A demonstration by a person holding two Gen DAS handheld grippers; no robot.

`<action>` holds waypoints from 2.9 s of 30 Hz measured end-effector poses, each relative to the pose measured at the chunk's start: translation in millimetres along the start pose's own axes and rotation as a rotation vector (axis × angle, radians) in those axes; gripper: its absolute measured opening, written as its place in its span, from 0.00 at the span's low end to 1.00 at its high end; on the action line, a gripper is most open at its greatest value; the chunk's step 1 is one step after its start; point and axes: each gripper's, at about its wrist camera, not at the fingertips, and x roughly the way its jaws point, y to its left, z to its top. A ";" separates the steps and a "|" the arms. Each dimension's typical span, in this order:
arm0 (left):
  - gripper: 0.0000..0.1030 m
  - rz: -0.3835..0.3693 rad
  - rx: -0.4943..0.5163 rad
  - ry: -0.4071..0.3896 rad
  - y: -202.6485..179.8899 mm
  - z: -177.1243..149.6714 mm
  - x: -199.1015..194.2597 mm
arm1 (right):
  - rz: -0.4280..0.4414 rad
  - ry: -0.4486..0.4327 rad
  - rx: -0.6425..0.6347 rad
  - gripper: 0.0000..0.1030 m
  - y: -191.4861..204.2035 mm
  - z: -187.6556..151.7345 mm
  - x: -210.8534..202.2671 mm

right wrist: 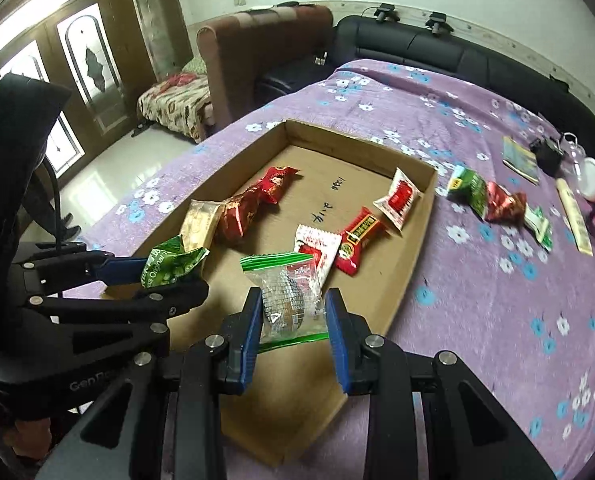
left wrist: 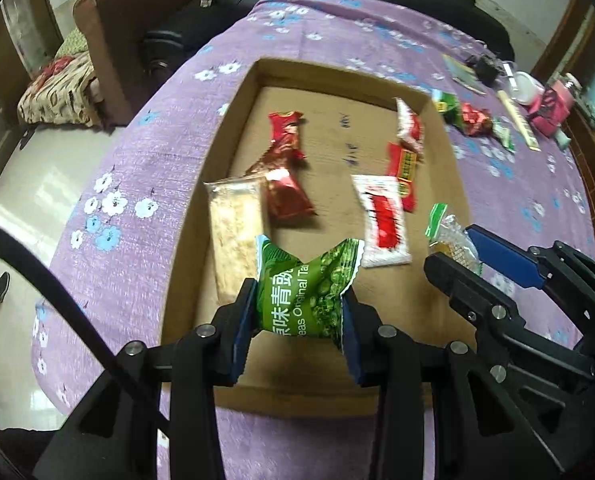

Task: Organize snacks
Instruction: 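Carry both held snacks over the cardboard tray, then lower both snacks into the tray and open both grippers, then move both grippers away from the tray toward the remaining snacks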

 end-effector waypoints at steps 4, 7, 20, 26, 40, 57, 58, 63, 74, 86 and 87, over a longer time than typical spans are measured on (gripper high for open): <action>0.40 0.024 -0.010 0.020 4.4 7.6 14.0 | -0.018 0.025 -0.009 0.30 -0.7 6.2 13.7; 0.40 0.029 -0.010 0.034 5.7 11.3 20.5 | -0.028 0.040 -0.005 0.30 -2.4 8.8 19.6; 0.44 0.039 0.010 0.046 -0.2 14.3 23.5 | -0.056 0.086 0.003 0.31 -9.5 12.5 28.4; 0.53 0.059 0.011 0.048 -0.2 12.1 23.7 | -0.059 0.078 -0.009 0.31 -8.3 12.8 23.9; 0.74 0.108 0.032 0.056 -4.1 11.8 18.8 | -0.080 0.080 -0.007 0.31 -14.5 13.7 15.6; 0.83 0.177 0.016 0.043 -21.0 6.5 5.9 | -0.066 0.075 0.054 0.41 -46.8 -5.1 -16.3; 0.83 0.178 0.014 0.047 -22.3 6.3 6.4 | -0.059 0.072 0.063 0.41 -49.7 -7.0 -18.1; 0.83 0.197 0.006 0.048 -31.0 5.2 6.6 | -0.035 0.066 0.101 0.41 -64.3 -16.8 -26.7; 0.83 0.115 0.100 -0.043 -108.8 13.2 -5.4 | -0.094 0.036 0.303 0.41 -165.4 -47.7 -42.0; 0.83 0.102 0.112 -0.010 -192.6 53.9 30.9 | -0.111 -0.079 0.328 0.41 -273.1 -8.6 -20.6; 0.83 0.106 0.106 -0.011 -195.2 57.7 33.3 | -0.107 -0.082 0.301 0.41 -276.4 -2.6 -14.5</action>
